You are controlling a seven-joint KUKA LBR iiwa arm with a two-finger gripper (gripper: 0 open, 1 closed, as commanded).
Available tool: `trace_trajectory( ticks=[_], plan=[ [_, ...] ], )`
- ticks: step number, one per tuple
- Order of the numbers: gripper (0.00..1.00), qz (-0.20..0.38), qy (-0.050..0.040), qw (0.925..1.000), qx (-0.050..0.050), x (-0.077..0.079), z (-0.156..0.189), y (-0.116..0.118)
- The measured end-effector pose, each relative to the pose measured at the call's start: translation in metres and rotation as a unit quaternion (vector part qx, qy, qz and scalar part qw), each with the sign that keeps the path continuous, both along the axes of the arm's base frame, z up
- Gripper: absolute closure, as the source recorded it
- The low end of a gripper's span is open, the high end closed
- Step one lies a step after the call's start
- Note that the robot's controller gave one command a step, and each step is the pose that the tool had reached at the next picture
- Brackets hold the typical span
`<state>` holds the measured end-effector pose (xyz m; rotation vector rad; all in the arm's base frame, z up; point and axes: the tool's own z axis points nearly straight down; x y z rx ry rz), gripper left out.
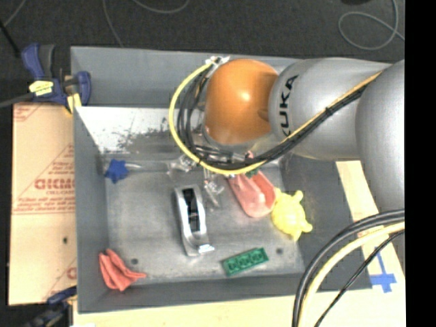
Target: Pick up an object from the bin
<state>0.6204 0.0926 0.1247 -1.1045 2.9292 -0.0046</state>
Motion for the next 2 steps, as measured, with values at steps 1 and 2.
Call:
trace_trajectory(
  ticks=[1, 2],
  plan=[
    [0.00, 0.112, 0.0072, 0.9937, -0.005, -0.020, -0.025, 0.017],
    [1.00, 0.282, -0.0034, 0.9593, 0.001, -0.004, -0.049, -0.003]
  ],
)
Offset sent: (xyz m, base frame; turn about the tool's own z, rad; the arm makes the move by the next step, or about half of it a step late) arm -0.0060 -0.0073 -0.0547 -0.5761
